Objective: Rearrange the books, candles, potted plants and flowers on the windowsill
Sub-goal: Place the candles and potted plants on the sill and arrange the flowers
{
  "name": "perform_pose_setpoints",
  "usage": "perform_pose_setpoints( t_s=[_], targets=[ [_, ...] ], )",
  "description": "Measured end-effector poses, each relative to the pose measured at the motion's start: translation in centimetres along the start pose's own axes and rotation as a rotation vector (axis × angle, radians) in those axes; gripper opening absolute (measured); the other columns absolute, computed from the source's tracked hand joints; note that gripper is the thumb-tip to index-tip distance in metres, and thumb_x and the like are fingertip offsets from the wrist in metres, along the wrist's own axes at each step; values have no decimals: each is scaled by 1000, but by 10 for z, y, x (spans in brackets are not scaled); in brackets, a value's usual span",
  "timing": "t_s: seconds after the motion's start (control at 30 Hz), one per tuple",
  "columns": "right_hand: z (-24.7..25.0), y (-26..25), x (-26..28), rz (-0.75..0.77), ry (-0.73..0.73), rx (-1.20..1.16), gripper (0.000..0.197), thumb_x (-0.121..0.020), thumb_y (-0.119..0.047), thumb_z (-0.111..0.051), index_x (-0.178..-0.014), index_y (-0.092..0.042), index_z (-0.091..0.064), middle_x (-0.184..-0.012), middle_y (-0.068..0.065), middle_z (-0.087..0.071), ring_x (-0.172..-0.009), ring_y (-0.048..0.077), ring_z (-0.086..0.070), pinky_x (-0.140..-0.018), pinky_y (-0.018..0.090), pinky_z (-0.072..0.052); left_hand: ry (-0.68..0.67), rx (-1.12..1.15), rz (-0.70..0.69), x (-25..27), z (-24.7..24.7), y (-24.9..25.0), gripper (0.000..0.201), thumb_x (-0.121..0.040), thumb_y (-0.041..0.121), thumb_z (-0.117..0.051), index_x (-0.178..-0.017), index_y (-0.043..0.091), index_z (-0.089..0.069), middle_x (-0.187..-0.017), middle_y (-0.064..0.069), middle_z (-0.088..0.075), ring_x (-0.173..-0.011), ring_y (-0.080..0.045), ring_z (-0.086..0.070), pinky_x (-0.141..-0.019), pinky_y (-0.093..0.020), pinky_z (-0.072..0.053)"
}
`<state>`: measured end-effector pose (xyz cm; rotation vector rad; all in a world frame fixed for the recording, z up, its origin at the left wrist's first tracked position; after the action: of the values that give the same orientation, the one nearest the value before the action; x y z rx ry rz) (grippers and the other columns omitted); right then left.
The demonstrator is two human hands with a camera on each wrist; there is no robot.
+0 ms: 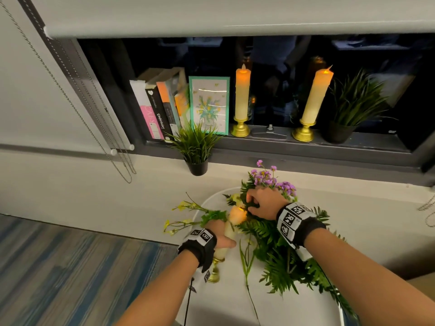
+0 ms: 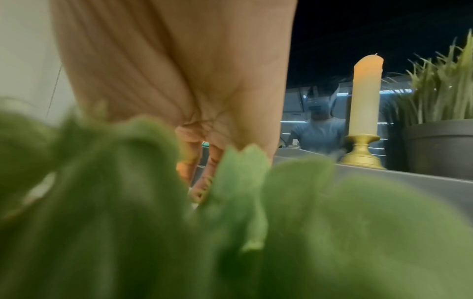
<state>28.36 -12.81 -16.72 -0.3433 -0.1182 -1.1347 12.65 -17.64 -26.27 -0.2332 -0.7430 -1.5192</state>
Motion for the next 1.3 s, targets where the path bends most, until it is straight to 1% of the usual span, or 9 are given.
perform_pose_setpoints(
  t_s=[0.1, 0.3, 0.5, 0.63, 0.73, 0.87, 1.0, 1.13, 1.3],
  targets=[
    [1, -8, -3, -20, -27, 37, 38, -84, -31, -59, -119, -22, -49, -121, 7, -46, -112, 28, -50, -102, 45, -37, 93, -197, -51, 2, 3, 9, 73, -71, 51, -67, -130, 11, -49, -143, -15, -38, -131, -32, -36, -107, -39, -33],
    [-5, -34, -3, 160, -91, 78, 76, -80, -5, -54, -140, -43, -28, -134, 2, -35, -114, 26, -47, -92, 43, -42, 126, -314, -142, -4, 2, 14, 75, -66, 57, -66, -127, 16, -51, -134, -11, -45, -126, -31, -37, -108, -42, -30],
    [-17, -36, -10, 170, -259, 62, 43, -82, -4, -50, -110, -34, -65, -116, 0, -60, -108, 22, -56, -92, 39, -45, 95, -314, -180, -2, 9, 15, 72, -68, 55, -65, -128, 17, -51, -133, -9, -46, -125, -31, -38, -106, -44, -29],
    [-12, -25, -16, 81, -232, -66, 45, -73, -7, -50, -105, -34, -65, -114, 2, -62, -101, 23, -59, -87, 37, -52, 9, -115, -192, 4, 15, 11, 39, -70, 43, -69, -99, 17, -61, -112, -10, -59, -104, -30, -57, -86, -36, -48],
    [4, -17, -16, 46, -118, -169, 40, -74, -11, -54, -108, -28, -66, -113, -1, -66, -100, 18, -62, -89, 33, -53, -5, 46, -194, 8, 23, 2, 31, -73, 36, -71, -96, 19, -60, -103, -6, -65, -94, -26, -62, -75, -28, -47],
    [32, -6, -5, 13, 116, -257, 25, -77, -24, -58, -100, -26, -70, -103, -7, -70, -94, 15, -64, -91, 31, -51, 79, 203, -194, 14, 35, -18, 53, -71, 42, -75, -115, 19, -56, -112, -2, -62, -100, -19, -60, -86, -32, -49],
    [43, -6, 8, 3, 247, -269, 18, -81, -28, -56, -90, -26, -70, -93, -7, -72, -82, 14, -64, -84, 30, -52, 175, 425, -217, 16, 53, -38, 51, -68, 45, -76, -109, 21, -58, -103, 0, -65, -94, -16, -62, -87, -37, -53],
    [18, -29, 18, 103, 39, -180, 19, -86, -29, -54, -96, -24, -70, -95, -9, -71, -84, 8, -64, -88, 29, -54, 299, 571, -239, 20, 76, -46, 36, -74, 38, -76, -103, 24, -58, -97, 0, -67, -90, -16, -64, -82, -35, -54],
    [-3, -50, 23, 161, -151, -102, 23, -84, -27, -53, -93, -21, -73, -94, -6, -72, -85, 16, -66, -94, 35, -49, 388, 607, -256, 21, 91, -43, 30, -78, 33, -74, -103, 24, -58, -98, -2, -67, -88, -16, -62, -77, -29, -50]
  ],
)
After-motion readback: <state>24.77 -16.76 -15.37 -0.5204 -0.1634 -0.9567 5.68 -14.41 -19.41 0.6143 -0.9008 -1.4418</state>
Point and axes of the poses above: each hand's wrist, its own x-axis away from the middle knuckle, its own z-axis out of the back of the hand, y = z × x, the point moved 5 cm from there along -x, towards the middle knuckle
